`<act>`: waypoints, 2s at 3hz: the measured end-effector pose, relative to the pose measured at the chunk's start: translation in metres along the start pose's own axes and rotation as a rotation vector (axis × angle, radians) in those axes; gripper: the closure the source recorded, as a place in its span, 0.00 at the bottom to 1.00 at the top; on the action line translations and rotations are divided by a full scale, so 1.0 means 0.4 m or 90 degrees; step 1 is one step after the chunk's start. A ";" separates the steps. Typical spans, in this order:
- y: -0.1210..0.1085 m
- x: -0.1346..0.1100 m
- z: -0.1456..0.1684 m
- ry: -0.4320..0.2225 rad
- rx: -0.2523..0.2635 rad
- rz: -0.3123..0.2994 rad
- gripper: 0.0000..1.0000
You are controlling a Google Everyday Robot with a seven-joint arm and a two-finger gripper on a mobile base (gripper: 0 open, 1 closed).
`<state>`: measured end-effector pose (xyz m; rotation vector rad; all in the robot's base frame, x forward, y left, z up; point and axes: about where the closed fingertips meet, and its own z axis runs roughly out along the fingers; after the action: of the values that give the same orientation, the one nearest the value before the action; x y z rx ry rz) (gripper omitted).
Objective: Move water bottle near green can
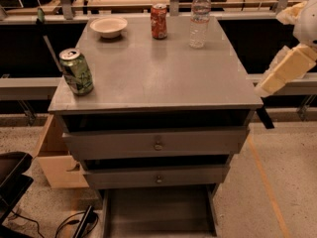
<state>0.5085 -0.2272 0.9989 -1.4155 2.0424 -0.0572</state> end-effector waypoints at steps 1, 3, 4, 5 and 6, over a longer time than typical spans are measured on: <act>-0.116 0.019 0.061 -0.127 0.051 0.059 0.00; -0.268 -0.001 0.203 -0.431 0.104 0.266 0.00; -0.310 -0.031 0.204 -0.476 0.134 0.305 0.00; -0.317 -0.032 0.210 -0.476 0.137 0.304 0.00; -0.344 -0.053 0.231 -0.487 0.145 0.303 0.00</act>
Offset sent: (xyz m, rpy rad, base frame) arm 0.2008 -0.0738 0.0403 0.9015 -0.6603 -0.2518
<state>0.6747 -0.2378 0.9883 -0.6297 1.5928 0.3827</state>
